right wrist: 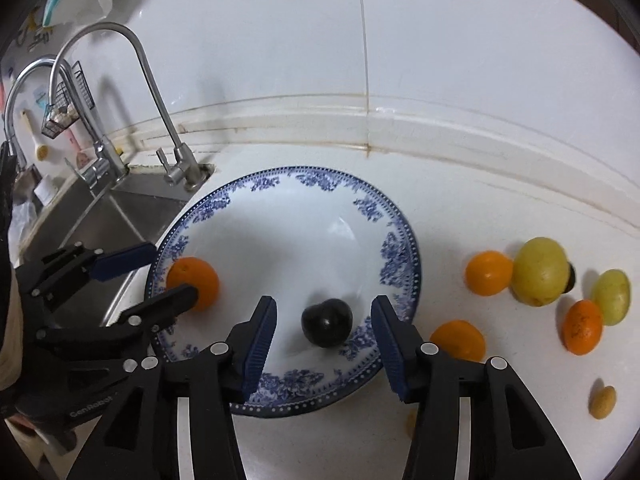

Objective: Organize fruits
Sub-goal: 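Carry the orange and plum onto the blue-rimmed plate and open both tools, then withdraw both open tools from the plate toward the remaining fruits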

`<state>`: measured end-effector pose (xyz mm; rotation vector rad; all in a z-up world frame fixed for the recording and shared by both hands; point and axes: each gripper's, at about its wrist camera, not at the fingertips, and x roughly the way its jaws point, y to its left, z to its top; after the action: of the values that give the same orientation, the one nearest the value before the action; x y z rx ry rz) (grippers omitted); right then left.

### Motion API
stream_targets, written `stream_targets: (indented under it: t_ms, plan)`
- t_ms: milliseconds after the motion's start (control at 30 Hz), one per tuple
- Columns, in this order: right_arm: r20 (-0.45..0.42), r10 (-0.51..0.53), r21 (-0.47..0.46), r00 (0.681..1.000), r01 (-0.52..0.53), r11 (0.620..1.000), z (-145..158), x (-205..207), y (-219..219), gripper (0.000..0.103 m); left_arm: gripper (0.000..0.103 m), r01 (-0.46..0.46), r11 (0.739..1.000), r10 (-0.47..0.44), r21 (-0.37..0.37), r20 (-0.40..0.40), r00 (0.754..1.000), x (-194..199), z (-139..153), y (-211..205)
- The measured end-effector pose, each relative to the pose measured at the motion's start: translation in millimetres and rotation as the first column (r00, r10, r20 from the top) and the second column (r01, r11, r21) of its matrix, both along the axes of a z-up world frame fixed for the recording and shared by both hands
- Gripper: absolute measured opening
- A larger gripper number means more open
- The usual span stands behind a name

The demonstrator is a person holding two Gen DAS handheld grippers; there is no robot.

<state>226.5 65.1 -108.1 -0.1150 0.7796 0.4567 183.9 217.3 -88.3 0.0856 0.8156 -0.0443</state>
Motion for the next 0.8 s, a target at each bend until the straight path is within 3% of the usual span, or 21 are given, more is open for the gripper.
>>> stream_targets:
  t_ms: [167, 300, 467, 567, 800]
  plan:
    - [0.044, -0.030, 0.025, 0.999, 0.029, 0.999, 15.1, -19.3, -12.8, 0.050, 0.053, -0.013, 1.000, 0.014, -0.023, 0.022, 1.000, -20.3, 17.1, -8.4]
    - [0.075, -0.059, 0.049, 0.995, 0.056, 0.997, 27.8, -41.9, -28.7, 0.050, 0.063, -0.012, 0.999, 0.015, -0.041, 0.066, 0.998, -39.8, 34.7, -19.3]
    - [0.099, -0.110, 0.075, 0.989, 0.103, 0.992, 39.3, -69.2, -51.0, 0.051, 0.067, 0.022, 1.000, -0.019, -0.020, 0.129, 0.991, -63.9, 50.8, -38.2]
    - [0.109, -0.152, 0.088, 0.982, 0.143, 0.986, 44.2, -85.0, -66.4, 0.058, 0.070, 0.043, 0.999, -0.038, -0.026, 0.154, 0.987, -76.0, 58.8, -48.9]
    - [0.131, -0.244, 0.099, 0.961, 0.232, 0.968, 53.2, -120.1, -95.8, 0.062, 0.081, 0.071, 0.996, -0.060, -0.049, 0.206, 0.977, -97.0, 66.0, -69.0]
